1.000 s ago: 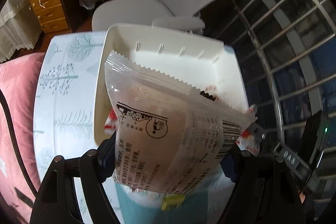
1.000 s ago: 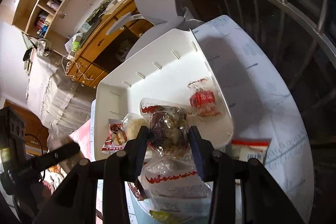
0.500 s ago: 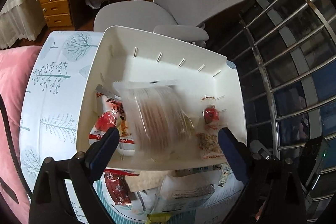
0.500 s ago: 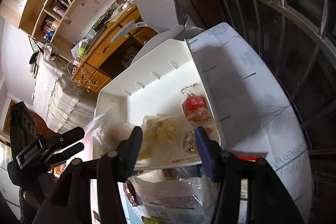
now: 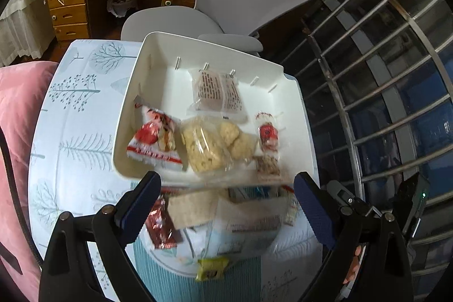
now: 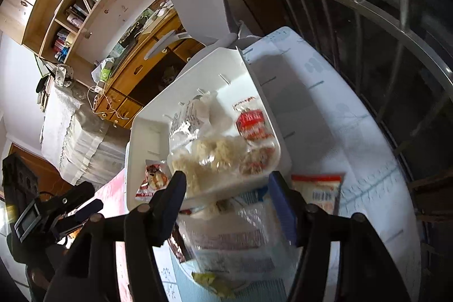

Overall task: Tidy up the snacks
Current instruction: 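Withdraw both grippers from the box toward the loose snacks on the table, then grasp the yellow-green pastry packet with the left gripper while the right reaches the light blue bag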

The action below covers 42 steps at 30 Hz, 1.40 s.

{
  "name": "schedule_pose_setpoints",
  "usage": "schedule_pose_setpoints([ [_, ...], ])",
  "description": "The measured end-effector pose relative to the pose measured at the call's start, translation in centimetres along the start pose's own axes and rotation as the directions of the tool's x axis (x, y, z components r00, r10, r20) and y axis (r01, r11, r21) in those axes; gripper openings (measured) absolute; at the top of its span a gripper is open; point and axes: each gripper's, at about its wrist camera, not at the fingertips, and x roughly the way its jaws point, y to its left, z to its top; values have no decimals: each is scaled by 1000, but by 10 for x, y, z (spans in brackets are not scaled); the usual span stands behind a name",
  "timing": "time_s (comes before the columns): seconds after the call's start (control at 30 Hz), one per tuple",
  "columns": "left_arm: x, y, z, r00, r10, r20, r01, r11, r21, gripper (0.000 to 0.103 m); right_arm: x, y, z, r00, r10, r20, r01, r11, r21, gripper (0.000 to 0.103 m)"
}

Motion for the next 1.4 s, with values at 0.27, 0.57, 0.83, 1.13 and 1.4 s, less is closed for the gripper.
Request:
schedule_pose_setpoints([
  [0.27,-19,8,-56,998,-23,-66,27,997,73,94,-26,-3,-52,998,-63,27,62,998,32,65],
  [0.57,-36,24,-120,989,-33,-147,56,986,155,94,-50,11,-120,989,-140,47,140,990,5,73],
  [0.83,-41,30,-151,984,-33,-177,65,982,175,94,-66,16,-160,976,-208,61,212,975,-66,82],
  [1.13,-26,21,-167,974,22,-224,22,981,193,94,-63,18,-179,956,-291,47,292,913,-286,84],
  [1.4,11,13,-173,963,87,-256,-63,993,100,94,-45,23,-174,948,-318,-8,260,790,-555,88],
])
